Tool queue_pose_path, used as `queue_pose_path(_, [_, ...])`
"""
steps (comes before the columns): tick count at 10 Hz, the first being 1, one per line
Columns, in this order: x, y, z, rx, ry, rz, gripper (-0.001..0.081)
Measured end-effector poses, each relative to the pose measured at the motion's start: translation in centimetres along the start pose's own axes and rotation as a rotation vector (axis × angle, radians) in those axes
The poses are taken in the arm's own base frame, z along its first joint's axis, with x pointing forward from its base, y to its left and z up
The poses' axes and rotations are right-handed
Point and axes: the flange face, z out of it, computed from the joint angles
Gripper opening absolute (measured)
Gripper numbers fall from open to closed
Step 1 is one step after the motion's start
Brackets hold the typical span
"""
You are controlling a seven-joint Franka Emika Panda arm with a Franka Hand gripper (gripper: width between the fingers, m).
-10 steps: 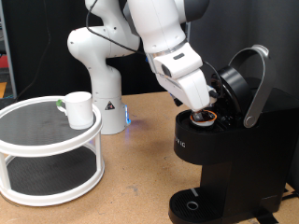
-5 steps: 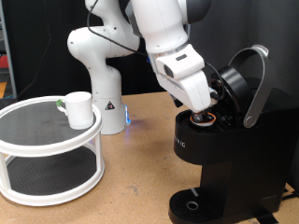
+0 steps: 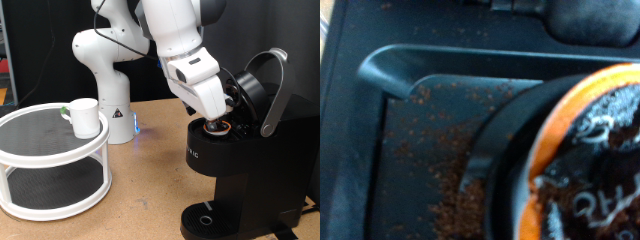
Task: Make a cup of coffee with the keurig machine
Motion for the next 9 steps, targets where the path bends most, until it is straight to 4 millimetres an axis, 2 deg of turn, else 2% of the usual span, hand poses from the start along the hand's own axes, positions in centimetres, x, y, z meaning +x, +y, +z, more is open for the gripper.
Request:
queue_pose_path(5, [0.1,0.0,-0.6,0.056,0.084,0.086,0.0805])
queue_pose_path(9, [-0.5,1.3,-5.8,0.076,0.164,0.120,0.0805])
